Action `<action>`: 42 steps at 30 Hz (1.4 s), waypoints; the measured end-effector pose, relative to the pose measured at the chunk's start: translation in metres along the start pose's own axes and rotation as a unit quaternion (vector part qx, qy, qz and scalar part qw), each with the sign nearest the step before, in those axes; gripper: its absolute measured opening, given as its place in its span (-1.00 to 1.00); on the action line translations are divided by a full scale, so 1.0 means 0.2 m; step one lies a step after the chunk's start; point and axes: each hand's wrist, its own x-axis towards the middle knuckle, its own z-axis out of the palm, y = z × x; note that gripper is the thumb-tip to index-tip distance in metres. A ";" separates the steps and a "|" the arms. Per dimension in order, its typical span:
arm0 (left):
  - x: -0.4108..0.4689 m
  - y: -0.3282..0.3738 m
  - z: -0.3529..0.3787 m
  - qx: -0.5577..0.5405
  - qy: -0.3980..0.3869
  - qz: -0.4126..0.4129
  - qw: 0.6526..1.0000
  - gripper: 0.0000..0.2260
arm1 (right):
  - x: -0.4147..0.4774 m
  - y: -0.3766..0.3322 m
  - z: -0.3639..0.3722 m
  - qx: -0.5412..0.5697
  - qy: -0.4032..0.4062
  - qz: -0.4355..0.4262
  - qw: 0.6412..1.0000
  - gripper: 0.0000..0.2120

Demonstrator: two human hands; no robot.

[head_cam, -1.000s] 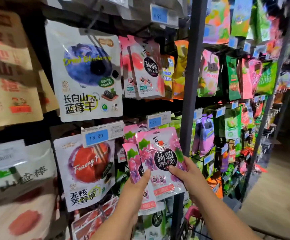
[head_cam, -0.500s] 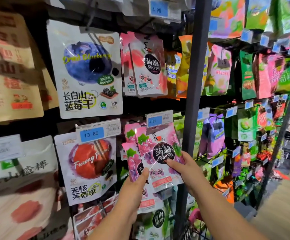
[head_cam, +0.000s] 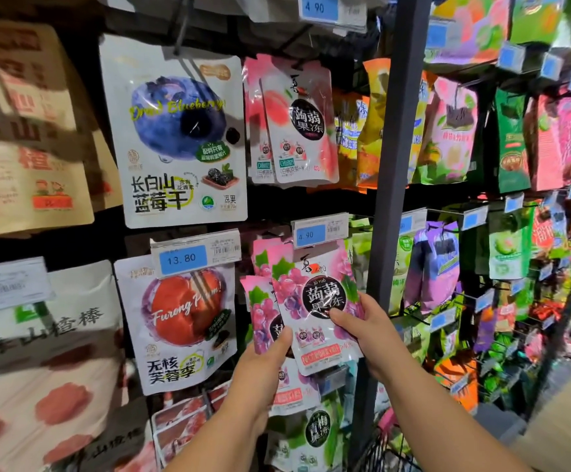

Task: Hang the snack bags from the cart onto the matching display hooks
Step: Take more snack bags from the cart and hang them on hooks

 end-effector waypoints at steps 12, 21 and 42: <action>0.01 0.01 0.02 -0.013 0.004 0.036 0.999 -0.63 | 0.04 0.02 -0.02 -0.004 -0.009 -0.003 1.000 -0.55; 0.01 0.04 0.03 -0.010 0.000 0.053 0.999 -0.83 | 0.09 0.05 -0.07 -0.005 -0.003 0.012 1.000 -0.55; -0.05 0.08 -0.09 0.018 0.093 0.016 0.995 -0.53 | 0.29 0.11 0.08 -0.075 -0.009 0.037 0.997 -0.71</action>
